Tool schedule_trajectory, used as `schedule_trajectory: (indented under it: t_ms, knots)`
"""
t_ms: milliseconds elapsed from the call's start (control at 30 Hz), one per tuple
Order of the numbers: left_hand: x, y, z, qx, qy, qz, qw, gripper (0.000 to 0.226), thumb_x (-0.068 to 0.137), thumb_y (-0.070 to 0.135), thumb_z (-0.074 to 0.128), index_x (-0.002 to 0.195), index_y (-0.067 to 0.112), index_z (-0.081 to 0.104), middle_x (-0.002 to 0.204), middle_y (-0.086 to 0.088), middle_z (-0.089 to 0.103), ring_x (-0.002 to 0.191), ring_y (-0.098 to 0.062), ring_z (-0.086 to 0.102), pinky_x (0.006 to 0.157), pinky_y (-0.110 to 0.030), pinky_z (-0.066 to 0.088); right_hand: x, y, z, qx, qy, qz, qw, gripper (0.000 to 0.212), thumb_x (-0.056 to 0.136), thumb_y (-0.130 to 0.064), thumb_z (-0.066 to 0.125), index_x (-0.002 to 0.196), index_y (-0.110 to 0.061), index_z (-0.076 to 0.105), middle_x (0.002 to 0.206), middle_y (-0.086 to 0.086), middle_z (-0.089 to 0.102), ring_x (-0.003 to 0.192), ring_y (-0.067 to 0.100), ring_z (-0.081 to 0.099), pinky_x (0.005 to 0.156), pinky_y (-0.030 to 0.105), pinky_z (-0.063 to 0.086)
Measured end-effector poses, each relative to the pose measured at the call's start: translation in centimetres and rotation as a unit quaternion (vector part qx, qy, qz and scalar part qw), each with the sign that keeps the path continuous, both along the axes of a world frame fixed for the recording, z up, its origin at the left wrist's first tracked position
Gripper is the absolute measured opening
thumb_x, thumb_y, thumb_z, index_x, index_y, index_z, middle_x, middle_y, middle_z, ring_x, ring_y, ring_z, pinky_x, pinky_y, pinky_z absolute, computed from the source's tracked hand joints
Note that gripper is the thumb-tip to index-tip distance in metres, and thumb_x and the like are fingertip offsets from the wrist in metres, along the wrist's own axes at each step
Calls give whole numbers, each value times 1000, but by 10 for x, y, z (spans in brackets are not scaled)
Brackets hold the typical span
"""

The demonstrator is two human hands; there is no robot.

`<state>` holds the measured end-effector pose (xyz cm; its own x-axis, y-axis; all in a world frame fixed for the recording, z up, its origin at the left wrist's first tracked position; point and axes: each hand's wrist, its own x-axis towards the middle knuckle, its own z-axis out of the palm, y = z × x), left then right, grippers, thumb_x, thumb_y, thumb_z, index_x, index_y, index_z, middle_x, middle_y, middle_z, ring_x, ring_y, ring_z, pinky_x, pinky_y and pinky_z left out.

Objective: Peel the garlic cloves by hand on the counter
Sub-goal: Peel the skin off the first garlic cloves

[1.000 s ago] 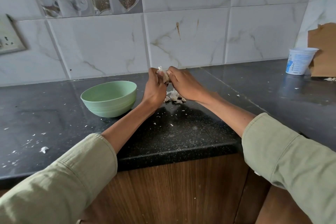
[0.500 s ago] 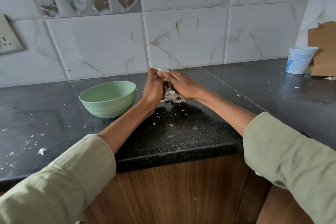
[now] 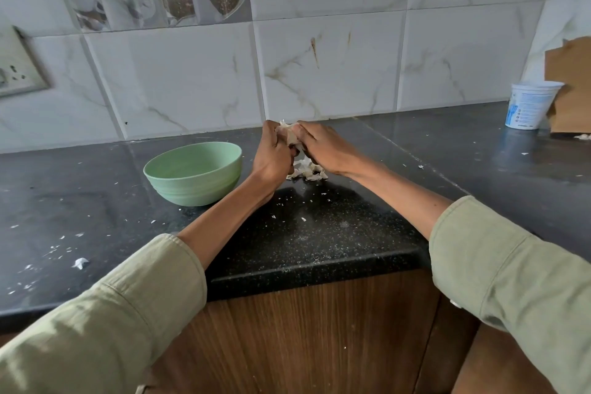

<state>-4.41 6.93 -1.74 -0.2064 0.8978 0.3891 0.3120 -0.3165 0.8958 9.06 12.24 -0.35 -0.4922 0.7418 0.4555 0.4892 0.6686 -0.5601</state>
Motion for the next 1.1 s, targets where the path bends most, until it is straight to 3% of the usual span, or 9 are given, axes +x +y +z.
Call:
schedule_trajectory:
  t_ms: [133,333,567,667,733,767,833,933,1100]
  knots:
    - [0,-1,1,1,38,15,999,30,103,-4,24,104,19,42,84,-4,63,57,-7,50,48,-20,36,6,2,8,17,-39,-11,999,41,116,-33,36,99,-7,62,90,9,66,81,24,58,76,41,44]
    - [-7,5,-2,14,50,88,995,21,109,2,27,112,15,44,92,-11,68,56,-6,49,42,-16,36,16,8,6,33,-120,-33,992,34,110,-32,54,85,-8,52,69,0,42,58,13,32,52,28,23]
    - [-6,9,-4,15,34,75,996,14,115,16,31,115,9,44,89,-10,69,43,7,50,42,-13,36,17,5,11,35,-143,-43,988,29,107,-44,55,89,-22,59,72,-10,54,63,7,46,60,28,31]
    - [-4,7,-4,13,55,52,997,16,116,19,31,116,10,44,86,-3,69,46,7,51,49,-18,38,17,0,14,3,-89,-26,996,45,112,-45,39,93,-9,59,76,1,55,65,16,50,67,33,37]
    - [-1,4,-4,21,66,26,997,18,116,22,31,118,9,43,85,-3,67,48,6,51,52,-19,39,15,-5,12,-23,-78,-2,997,53,115,-47,29,119,-8,65,112,12,72,99,26,68,92,39,47]
    - [1,2,-3,26,62,15,998,20,116,23,31,119,8,43,85,-3,66,49,6,51,52,-18,40,14,-7,11,-30,-79,7,996,53,115,-48,26,136,-18,64,135,10,69,120,26,65,104,40,43]
    - [3,-1,-1,36,37,0,999,23,117,27,30,118,8,43,86,-2,63,51,6,52,53,-15,41,11,-11,10,-28,-71,24,997,51,115,-50,24,151,-29,53,151,6,60,134,25,58,117,44,37]
    - [3,-5,2,39,-8,-28,999,25,116,37,31,110,15,42,83,0,59,51,5,49,52,-13,40,7,-11,10,-25,-42,24,999,53,115,-48,26,140,-17,61,141,8,67,129,26,62,116,43,42]
    - [2,-3,1,-3,-50,-54,997,24,115,40,33,112,17,39,83,2,53,56,0,42,51,-17,37,4,-7,6,-34,-7,22,999,50,116,-44,29,143,-17,60,142,9,66,131,22,59,106,28,36]
